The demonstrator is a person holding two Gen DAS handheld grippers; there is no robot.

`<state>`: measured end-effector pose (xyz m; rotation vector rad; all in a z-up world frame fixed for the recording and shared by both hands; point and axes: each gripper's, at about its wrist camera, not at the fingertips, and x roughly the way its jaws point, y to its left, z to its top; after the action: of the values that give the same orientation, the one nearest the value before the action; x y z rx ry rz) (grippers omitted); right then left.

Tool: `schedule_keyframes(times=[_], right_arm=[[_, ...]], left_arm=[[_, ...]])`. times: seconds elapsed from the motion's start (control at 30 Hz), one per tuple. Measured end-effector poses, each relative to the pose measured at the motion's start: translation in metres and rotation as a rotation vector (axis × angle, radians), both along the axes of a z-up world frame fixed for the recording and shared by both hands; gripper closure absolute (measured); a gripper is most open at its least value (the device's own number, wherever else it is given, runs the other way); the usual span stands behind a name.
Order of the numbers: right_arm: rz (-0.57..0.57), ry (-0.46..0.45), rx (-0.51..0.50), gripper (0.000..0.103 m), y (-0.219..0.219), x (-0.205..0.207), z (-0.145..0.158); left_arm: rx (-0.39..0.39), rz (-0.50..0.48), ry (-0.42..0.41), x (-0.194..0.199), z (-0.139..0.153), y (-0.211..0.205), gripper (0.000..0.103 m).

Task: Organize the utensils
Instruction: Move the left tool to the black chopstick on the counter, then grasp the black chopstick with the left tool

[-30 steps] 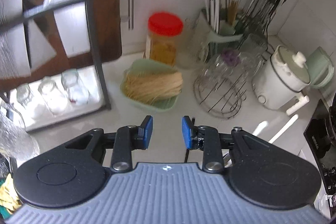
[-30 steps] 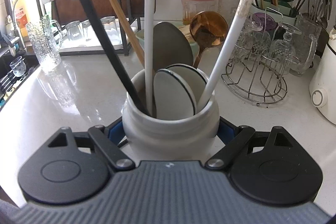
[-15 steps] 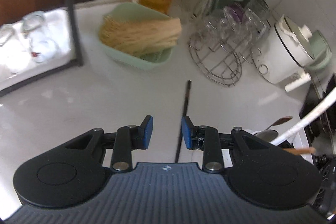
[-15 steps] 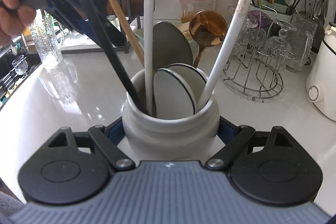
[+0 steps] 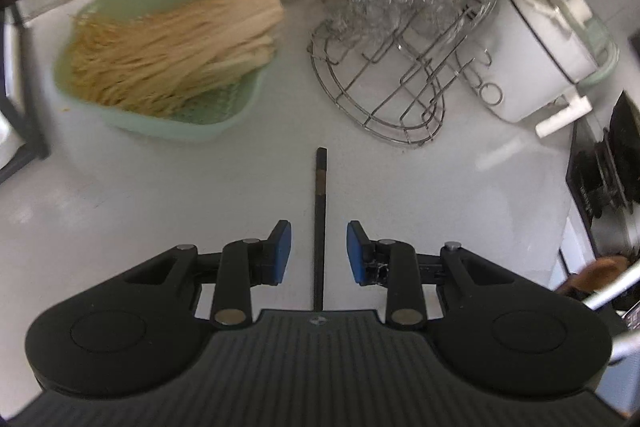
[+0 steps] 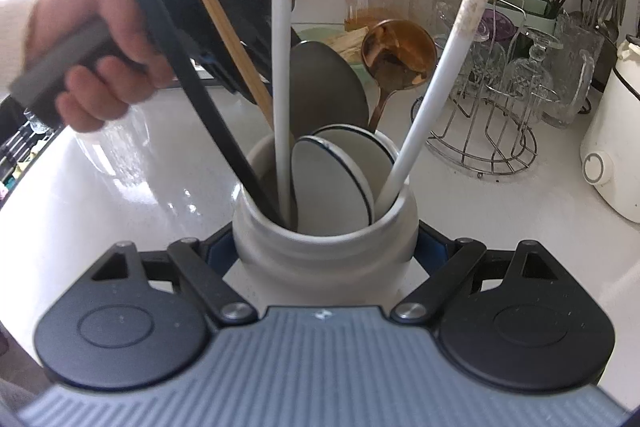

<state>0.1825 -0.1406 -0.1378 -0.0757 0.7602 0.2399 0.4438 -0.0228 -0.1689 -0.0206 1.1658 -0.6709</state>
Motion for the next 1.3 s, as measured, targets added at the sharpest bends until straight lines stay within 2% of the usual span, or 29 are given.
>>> schedule_keyframes(times=[0.17, 0.33, 0.4, 0.6, 0.97, 1.2, 1.3], right_arm=[[-0.008, 0.005, 0.001, 0.012, 0.001, 0.001, 0.0], [-0.03, 0.004, 0.005, 0.012, 0.003, 0.0, 0.0], [-0.036, 0.001, 0.007, 0.012, 0.003, -0.001, -0.001], [-0.042, -0.004, 0.008, 0.012, 0.003, -0.002, -0.001], [-0.041, 0.001, 0.004, 0.012, 0.003, 0.0, -0.001], [-0.037, 0.006, -0.001, 0.012, 0.004, 0.002, -0.001], [-0.037, 0.024, -0.007, 0.012, 0.004, 0.005, 0.001]], left_arm=[[0.057, -0.047, -0.033, 0.008, -0.015, -0.021, 0.07], [0.083, -0.068, -0.069, 0.009, -0.022, -0.034, 0.078], [0.092, -0.082, -0.076, 0.01, -0.024, -0.037, 0.085], [0.101, -0.116, -0.117, 0.015, -0.024, -0.054, 0.086], [0.188, -0.159, -0.146, 0.022, -0.026, -0.079, 0.086], [0.265, -0.19, -0.163, 0.02, -0.026, -0.088, 0.094], [0.267, -0.181, -0.161, 0.021, -0.027, -0.089, 0.095]])
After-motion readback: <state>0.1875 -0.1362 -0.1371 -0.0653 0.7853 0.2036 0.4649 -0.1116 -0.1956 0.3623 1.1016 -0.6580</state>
